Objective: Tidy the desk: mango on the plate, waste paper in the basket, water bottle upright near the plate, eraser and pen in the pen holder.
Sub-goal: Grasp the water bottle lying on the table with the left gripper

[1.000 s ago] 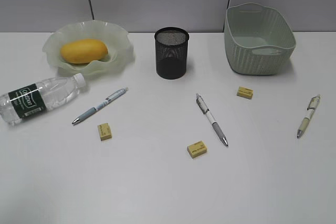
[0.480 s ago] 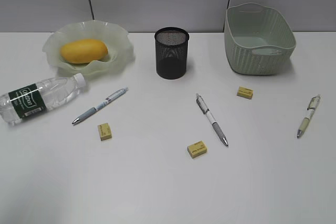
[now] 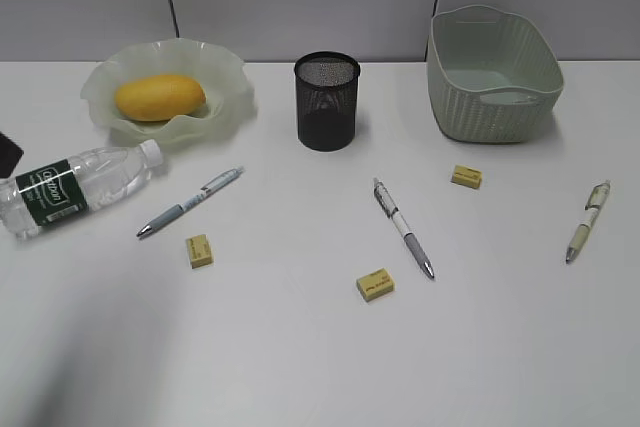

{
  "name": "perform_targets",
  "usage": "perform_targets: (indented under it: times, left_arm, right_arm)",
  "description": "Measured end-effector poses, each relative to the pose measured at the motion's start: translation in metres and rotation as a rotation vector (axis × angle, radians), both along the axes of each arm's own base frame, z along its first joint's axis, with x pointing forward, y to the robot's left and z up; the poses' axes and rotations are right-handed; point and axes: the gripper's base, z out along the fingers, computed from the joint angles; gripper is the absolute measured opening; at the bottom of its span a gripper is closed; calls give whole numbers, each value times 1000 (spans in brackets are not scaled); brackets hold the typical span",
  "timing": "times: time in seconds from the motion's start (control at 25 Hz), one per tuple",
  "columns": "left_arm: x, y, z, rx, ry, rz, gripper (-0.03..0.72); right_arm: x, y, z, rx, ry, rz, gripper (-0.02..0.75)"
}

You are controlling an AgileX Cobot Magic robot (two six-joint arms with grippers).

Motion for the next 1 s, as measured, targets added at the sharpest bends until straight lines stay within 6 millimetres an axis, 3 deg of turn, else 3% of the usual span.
perform_targets:
  times: [0.24,0.72,1.0]
  left_arm:
    - [56,-4,-13,94,144,-7,499]
    - [156,12,-50,189,321,-57,505]
    - [198,8,-80,229,374,-137,632]
  right_arm:
    - [0,0,0,0,-1,0,510]
    - [0,0,0,0,-1,0,510]
    - [0,0,0,0,-1,0,510]
